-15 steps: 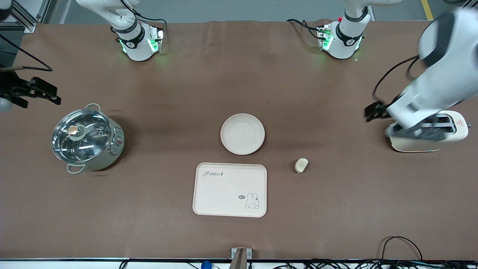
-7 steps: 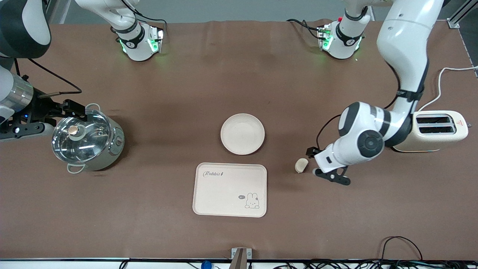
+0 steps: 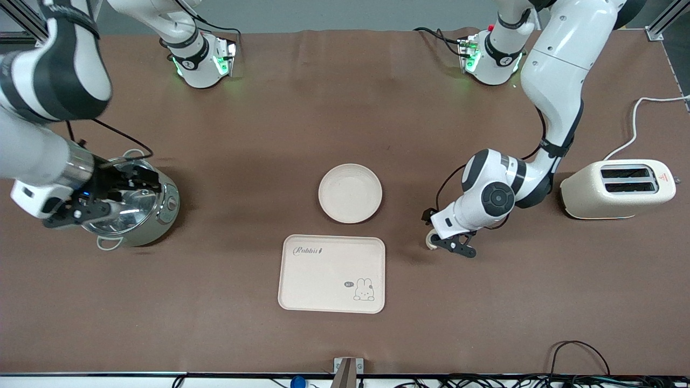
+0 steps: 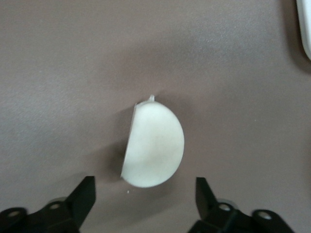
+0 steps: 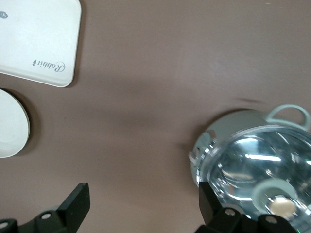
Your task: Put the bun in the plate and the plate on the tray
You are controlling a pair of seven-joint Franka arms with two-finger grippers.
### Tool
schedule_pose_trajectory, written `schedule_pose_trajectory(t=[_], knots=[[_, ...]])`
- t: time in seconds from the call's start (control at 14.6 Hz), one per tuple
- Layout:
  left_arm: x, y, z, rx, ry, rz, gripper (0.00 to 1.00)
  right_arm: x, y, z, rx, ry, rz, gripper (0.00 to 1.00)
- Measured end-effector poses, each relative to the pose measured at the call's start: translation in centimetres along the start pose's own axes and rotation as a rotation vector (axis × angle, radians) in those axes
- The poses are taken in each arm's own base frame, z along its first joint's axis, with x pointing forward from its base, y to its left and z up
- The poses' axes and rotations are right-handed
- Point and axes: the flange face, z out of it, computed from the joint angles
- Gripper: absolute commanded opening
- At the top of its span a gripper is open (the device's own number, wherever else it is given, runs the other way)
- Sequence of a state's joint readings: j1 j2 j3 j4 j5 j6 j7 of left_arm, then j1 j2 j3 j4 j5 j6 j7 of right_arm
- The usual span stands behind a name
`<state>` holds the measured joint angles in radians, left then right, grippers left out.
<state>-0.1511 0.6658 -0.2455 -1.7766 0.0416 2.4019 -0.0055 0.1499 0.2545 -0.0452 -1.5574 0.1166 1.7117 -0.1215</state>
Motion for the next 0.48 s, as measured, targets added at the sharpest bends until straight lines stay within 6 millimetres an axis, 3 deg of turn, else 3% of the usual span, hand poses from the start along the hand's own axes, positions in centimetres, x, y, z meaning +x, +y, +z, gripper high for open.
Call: schedule_pose_trajectory(t=[0.21, 0.34, 0.48], knots=[[0.2, 0.8, 0.0, 0.0, 0.018, 0.013, 0.38, 1.8, -2.8, 3.4, 0.051, -0.013, -0.025, 0.96], [0.3, 1.1, -0.1, 0.0, 0.027, 0.017, 0.13, 2.5, -3.3, 5.0, 0.067, -0.018, -0.025, 0.96], [0.4, 1.2, -0.2, 0.0, 0.032, 0.019, 0.04, 3.2, -3.5, 6.8, 0.076, -0.03, -0.024, 0.96]])
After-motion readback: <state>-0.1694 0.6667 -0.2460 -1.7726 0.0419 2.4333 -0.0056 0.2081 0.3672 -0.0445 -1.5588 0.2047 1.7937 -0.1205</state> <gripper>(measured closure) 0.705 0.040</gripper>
